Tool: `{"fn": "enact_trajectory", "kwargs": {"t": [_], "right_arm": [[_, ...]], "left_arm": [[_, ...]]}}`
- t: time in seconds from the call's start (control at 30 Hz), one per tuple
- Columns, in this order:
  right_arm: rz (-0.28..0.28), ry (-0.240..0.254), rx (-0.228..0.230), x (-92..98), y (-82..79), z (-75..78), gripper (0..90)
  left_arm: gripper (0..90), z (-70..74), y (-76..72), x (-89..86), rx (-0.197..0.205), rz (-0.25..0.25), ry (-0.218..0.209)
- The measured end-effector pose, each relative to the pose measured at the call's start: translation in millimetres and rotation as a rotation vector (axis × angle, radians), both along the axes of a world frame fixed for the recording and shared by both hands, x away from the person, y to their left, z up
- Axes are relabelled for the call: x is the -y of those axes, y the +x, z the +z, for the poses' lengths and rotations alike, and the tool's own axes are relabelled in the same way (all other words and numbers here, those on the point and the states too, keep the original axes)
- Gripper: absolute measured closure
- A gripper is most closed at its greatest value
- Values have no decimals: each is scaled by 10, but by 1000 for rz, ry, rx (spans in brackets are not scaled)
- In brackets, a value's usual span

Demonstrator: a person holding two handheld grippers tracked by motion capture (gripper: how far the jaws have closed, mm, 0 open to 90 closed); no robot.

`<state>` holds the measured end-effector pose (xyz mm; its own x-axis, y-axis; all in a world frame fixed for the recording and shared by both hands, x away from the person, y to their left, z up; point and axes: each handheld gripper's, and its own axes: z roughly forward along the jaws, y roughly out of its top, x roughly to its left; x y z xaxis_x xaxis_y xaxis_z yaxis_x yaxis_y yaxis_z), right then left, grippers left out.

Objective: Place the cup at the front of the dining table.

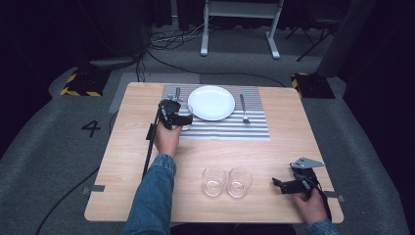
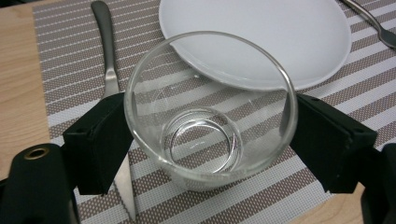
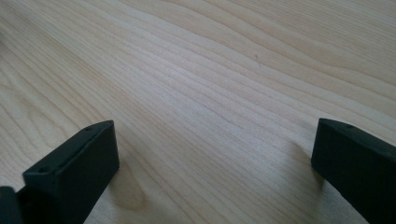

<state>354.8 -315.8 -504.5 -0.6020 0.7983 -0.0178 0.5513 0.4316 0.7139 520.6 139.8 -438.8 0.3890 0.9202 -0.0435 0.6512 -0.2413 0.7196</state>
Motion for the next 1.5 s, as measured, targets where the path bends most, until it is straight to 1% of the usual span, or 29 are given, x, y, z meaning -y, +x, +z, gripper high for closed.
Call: {"fn": "enact_trajectory", "kwargs": {"t": [0.03, 0.07, 0.1, 0.2, 0.27, 0.3, 0.33, 0.37, 0.43, 0.47, 0.6, 0.63, 0.67, 0.77, 0.8, 0.83, 0.93, 0.97, 1.0, 1.03, 1.1, 1.13, 1.2, 1.27, 1.33, 1.37, 1.4, 1.47, 1.5], "right_arm": [[0, 0, 0, 0, 0, 0, 8], [0, 0, 0, 0, 0, 0, 8], [0, 0, 0, 0, 0, 0, 8], [0, 0, 0, 0, 0, 0, 8], [0, 0, 0, 0, 0, 0, 8], [0, 0, 0, 0, 0, 0, 8], [0, 0, 0, 0, 0, 0, 8], [-1, -1, 0, 0, 0, 0, 8], [0, 0, 0, 0, 0, 0, 8], [-1, -1, 0, 0, 0, 0, 8], [0, 0, 0, 0, 0, 0, 8], [0, 0, 0, 0, 0, 0, 8], [0, 0, 0, 0, 0, 0, 8], [0, 0, 0, 0, 0, 0, 8], [0, 0, -1, 0, 0, 0, 8], [0, 0, 0, 0, 1, 0, 8], [0, 0, -1, 0, 1, 0, 8], [0, 0, -1, 0, 1, 0, 8], [0, 0, -1, 0, 1, 0, 8], [0, 0, 0, 0, 1, 0, 8], [0, 0, -1, 0, 1, 0, 8], [0, 0, -1, 0, 1, 0, 8], [0, 0, -1, 0, 1, 0, 8], [0, 0, -1, 0, 1, 0, 8], [0, 0, -1, 0, 1, 0, 8], [0, 0, -1, 0, 1, 1, 8], [0, 0, -1, 0, 1, 1, 8], [0, 0, -1, 0, 1, 1, 8], [0, 0, -1, 0, 1, 1, 8]], "left_arm": [[171, 16, -25, -1, 13, 3, 16], [177, 33, -52, -3, 22, 3, 19], [194, 48, -77, -11, 39, 3, 17], [236, 106, -148, -48, 49, -11, -3], [236, 147, -197, -68, 55, -16, -9], [236, 175, -232, -76, 51, -17, -14], [237, 192, -255, -84, 56, -16, -16], [239, 210, -279, -87, 44, -20, -21], [250, 250, -330, -96, 19, -34, -18], [255, 267, -361, -95, 23, -29, -18], [256, 329, -486, -111, 12, -53, -33], [255, 339, -516, -114, 10, -60, -48], [254, 355, -551, -119, 9, -66, -53], [252, 390, -645, -121, 16, -80, -61], [252, 404, -679, -124, 23, -85, -52], [252, 415, -716, -126, 19, -96, -52], [251, 452, -820, -137, 36, -106, -35], [250, 460, -851, -149, 41, -112, -34], [251, 467, -888, -164, 47, -117, -43], [250, 478, -920, -174, 39, -120, -44], [250, 489, -971, -194, 40, -124, -41], [249, 486, -1000, -205, 40, -132, -46], [247, 486, -1047, -222, 25, -142, -51], [247, 489, -1083, -232, 31, -146, -39], [247, 501, -1112, -244, 34, -151, -15], [247, 502, -1141, -246, 32, -153, -23], [247, 515, -1162, -261, 32, -161, -11], [247, 522, -1221, -267, 33, -160, -31], [247, 536, -1252, -280, 32, -164, -29]]}}
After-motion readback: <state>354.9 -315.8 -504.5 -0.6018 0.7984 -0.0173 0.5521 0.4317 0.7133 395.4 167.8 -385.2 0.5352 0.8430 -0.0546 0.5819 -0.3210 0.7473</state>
